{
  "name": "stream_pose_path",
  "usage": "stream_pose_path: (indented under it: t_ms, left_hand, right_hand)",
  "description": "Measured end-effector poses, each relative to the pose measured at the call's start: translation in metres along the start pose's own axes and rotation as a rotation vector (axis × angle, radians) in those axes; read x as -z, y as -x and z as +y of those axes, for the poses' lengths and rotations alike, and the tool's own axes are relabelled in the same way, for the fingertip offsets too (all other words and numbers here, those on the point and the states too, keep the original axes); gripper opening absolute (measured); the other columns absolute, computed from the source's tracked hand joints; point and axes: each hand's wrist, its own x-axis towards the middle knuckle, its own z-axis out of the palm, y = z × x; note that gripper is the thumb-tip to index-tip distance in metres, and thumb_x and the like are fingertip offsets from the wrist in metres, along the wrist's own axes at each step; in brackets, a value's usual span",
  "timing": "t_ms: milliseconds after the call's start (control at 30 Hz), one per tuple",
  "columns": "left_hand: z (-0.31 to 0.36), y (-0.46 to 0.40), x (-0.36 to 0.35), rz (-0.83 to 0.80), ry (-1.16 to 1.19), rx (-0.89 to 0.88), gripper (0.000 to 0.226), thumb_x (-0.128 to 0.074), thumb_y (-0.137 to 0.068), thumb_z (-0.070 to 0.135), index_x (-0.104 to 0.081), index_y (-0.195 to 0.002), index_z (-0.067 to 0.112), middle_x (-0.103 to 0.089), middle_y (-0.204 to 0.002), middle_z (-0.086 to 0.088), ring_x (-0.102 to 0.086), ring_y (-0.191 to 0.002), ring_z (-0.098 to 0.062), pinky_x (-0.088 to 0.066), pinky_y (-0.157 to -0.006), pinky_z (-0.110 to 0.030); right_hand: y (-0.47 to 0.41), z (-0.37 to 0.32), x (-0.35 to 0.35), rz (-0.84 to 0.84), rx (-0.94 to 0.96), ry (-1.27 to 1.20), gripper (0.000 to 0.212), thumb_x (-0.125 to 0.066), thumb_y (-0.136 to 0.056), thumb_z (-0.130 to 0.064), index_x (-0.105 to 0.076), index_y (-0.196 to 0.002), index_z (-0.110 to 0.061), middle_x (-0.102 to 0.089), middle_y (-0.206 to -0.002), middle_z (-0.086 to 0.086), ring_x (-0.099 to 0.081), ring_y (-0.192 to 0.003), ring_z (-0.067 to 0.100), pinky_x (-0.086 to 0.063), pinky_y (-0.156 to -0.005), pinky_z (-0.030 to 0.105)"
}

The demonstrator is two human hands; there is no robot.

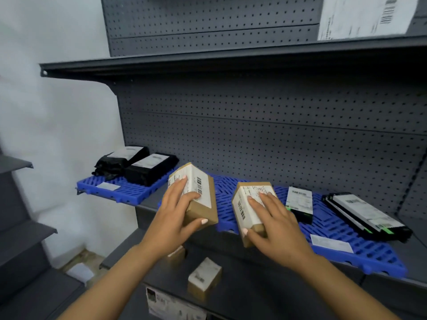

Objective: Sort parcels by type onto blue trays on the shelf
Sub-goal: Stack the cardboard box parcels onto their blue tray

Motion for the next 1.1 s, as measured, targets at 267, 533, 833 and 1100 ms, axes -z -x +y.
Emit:
stream_pose_path:
  t_ms: [267, 533, 833, 1100]
  left_hand:
    - [-0.088, -0.07, -0.012, -0.078, 0.076, -0.021, 0.059, -0.05, -0.079, 0.067, -0.038, -0.128, 0.036, -0.004, -0.153, 0.017, 0.001, -0.143, -0.007, -0.024, -0.111, -0.04]
    - [-0.15, -0.111, -0.048, -0.175, 0.18, 0.043, 0.051, -0.061, -0.083, 0.053, -0.035, -0.125, 0.043, 0.002, -0.154, 0.018, -0.003, -0.142, -0.008, -0.029, -0.111, -0.042]
    - [-0.18, -0.139, -0.093, -0.216, 0.367, 0.1, 0.046, -0.061, -0.082, 0.053, -0.035, -0.12, 0.051, 0.003, -0.149, 0.027, -0.012, -0.136, -0.004, -0.037, -0.104, -0.032]
    - [-0.196, -0.16, -0.117, -0.267, 0.457, 0.165, 0.051, -0.058, -0.073, 0.066, -0.034, -0.118, 0.057, -0.015, -0.152, 0.016, -0.029, -0.133, -0.006, -0.04, -0.103, -0.029]
  right_hand:
    - [-0.093, -0.022, -0.032, 0.021, -0.101, 0.018, 0.09, -0.012, -0.069, -0.074, -0.008, -0.149, -0.033, 0.0, -0.158, -0.006, 0.005, -0.144, 0.015, -0.014, -0.113, 0.044]
    - [-0.154, -0.02, -0.067, -0.027, -0.198, 0.052, 0.072, -0.039, -0.09, -0.061, -0.011, -0.15, -0.031, -0.002, -0.159, -0.005, 0.004, -0.145, 0.015, -0.015, -0.112, 0.045]
    - [-0.189, -0.011, -0.091, -0.01, -0.232, 0.247, 0.061, -0.033, -0.083, -0.063, -0.053, -0.13, -0.029, -0.054, -0.135, -0.003, -0.049, -0.126, 0.016, -0.048, -0.082, 0.045]
    - [-0.204, 0.0, -0.098, 0.072, -0.251, 0.264, 0.053, -0.043, -0.078, -0.059, -0.062, -0.117, -0.028, -0.064, -0.119, -0.004, -0.06, -0.111, 0.017, -0.054, -0.07, 0.043]
